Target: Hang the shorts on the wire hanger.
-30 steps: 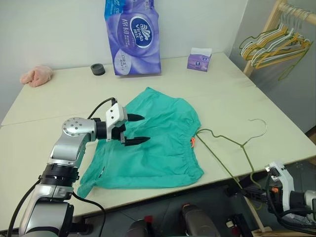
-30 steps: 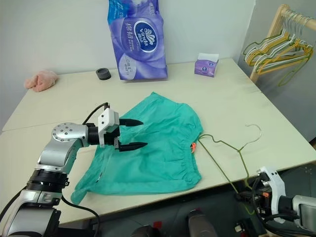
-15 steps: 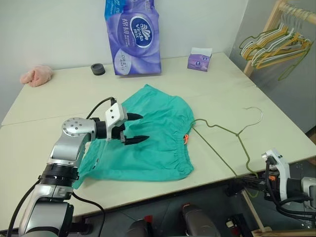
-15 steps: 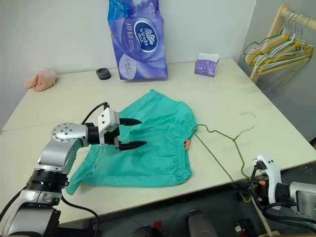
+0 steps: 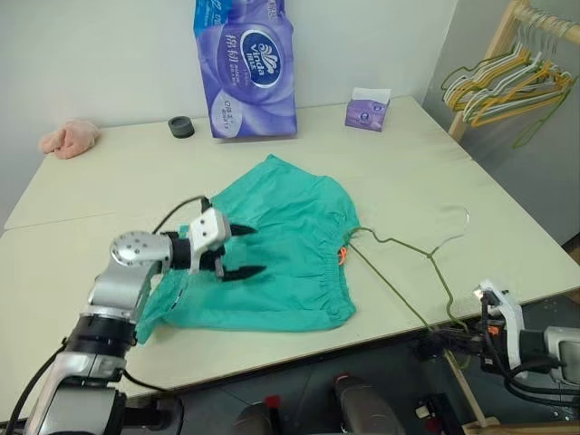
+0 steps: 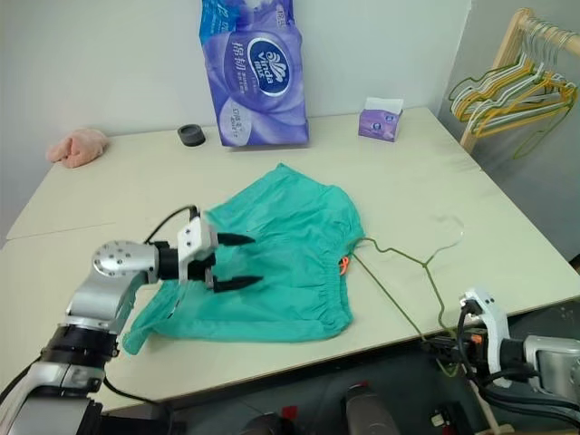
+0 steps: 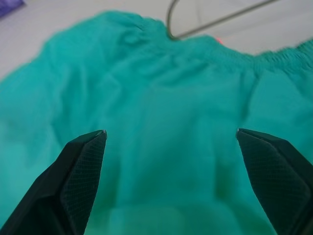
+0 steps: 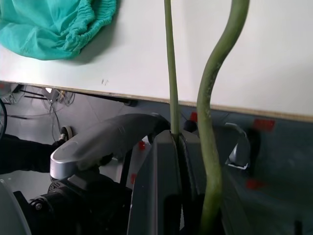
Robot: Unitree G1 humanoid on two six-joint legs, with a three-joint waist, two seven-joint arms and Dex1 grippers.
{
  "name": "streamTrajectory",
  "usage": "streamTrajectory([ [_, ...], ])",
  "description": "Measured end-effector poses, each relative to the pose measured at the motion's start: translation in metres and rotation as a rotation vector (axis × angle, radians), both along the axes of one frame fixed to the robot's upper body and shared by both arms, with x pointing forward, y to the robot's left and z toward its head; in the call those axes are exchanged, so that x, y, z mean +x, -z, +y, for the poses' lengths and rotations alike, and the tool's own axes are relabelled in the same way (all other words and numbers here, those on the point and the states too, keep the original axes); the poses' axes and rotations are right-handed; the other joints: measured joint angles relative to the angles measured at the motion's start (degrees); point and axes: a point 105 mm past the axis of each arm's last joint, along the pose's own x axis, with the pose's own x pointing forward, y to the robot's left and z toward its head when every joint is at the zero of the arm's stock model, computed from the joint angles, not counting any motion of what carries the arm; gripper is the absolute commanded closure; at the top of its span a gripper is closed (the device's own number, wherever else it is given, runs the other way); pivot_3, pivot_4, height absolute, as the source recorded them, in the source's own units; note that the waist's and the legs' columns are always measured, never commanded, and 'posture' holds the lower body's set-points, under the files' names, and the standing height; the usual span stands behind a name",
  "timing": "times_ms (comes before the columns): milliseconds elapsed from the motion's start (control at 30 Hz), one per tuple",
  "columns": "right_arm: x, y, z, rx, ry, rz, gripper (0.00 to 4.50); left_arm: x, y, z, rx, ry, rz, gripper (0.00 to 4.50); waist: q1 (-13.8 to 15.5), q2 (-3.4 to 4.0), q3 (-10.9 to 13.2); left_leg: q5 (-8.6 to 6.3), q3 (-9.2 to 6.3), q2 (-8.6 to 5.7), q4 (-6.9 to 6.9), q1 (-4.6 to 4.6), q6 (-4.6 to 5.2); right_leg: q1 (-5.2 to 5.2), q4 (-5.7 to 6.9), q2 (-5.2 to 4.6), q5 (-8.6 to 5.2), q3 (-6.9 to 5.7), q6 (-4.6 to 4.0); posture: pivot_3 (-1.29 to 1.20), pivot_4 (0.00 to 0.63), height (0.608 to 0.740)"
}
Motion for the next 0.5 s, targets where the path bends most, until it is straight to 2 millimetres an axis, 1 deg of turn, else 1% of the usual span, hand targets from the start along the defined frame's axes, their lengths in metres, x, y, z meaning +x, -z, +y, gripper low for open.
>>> streamTrajectory([
  [67,-0.002,0.0,0.0,0.012,0.005,0.003,4.5,-0.003,0.007,-0.001,0.013,0.009,0.019,0.01,0.3,-0.02,0.0,0.0,0.02,0.0,0.0,0.0,0.0,0.01,-0.02,0.0,0.0,-0.02,0.0,-0.31,0.123,0.74],
  [167,-0.001,0.002,0.002,0.026,0.016,0.003,4.5,-0.006,0.008,-0.005,0.022,0.033,0.022,0.01,0.3,-0.01,0.0,0.0,0.08,0.0,0.0,0.0,0.0,0.01,-0.03,0.0,0.0,-0.02,0.0,-0.31,0.124,0.74],
  [367,0.008,0.001,0.007,0.046,0.035,-0.033,4.5,-0.006,0.009,-0.004,0.038,0.044,0.008,0.01,0.3,-0.01,0.0,0.0,0.08,0.0,0.0,0.01,0.0,0.01,-0.03,0.01,0.0,-0.03,0.0,-0.31,0.123,0.74],
  [500,0.013,-0.001,0.006,0.048,0.044,-0.041,4.5,-0.007,0.013,-0.001,0.051,0.039,0.013,0.01,0.3,0.0,0.0,0.0,0.08,0.0,0.0,0.01,0.01,0.01,-0.03,0.01,0.0,-0.03,0.0,-0.3,0.122,0.74],
])
